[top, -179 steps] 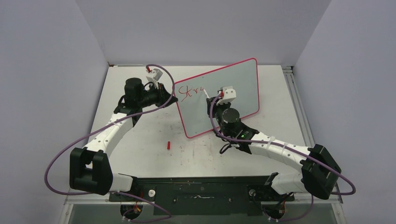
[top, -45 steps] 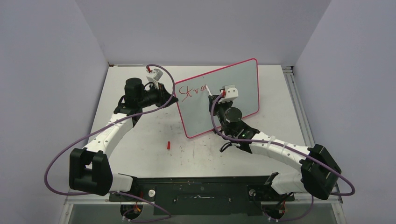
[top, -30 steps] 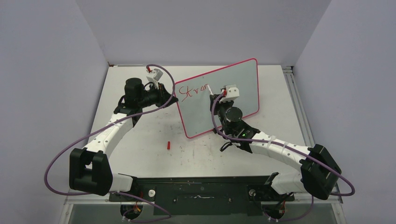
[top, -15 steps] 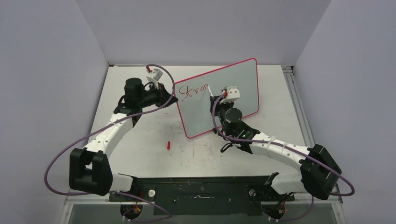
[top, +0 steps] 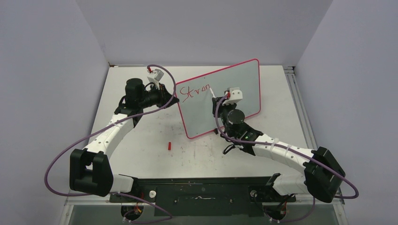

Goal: Write a sentence on the whiteboard

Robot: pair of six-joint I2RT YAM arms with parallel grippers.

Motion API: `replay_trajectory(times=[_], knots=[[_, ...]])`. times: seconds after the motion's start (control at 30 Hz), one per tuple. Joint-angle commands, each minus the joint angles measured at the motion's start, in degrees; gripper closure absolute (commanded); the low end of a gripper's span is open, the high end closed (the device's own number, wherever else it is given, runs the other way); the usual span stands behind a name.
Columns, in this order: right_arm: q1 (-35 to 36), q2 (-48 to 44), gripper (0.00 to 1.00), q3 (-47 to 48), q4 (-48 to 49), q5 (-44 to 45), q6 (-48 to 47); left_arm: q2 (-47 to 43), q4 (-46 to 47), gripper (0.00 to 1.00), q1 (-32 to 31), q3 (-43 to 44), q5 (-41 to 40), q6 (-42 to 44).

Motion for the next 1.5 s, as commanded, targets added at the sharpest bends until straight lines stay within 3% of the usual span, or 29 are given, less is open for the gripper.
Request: replay_trajectory(times=[0.0,0.27,1.47], knots=[[0.0,-3.0,0.95,0.0,-0.5,0.4,-0.5,-2.6,1.3,1.0,0.0,0.9,1.2,0.1],[0.7,-6.6,0.95,-0.2,-1.8,1.4,-1.8,-2.5,1.2,1.0,0.0,0.9,1.0,0.1],[-2.9,0.3,0.95,3.3,2.6,-2.9,-4.3,-2.3,1.1,1.0,0.0,1.0,1.4,0.5]])
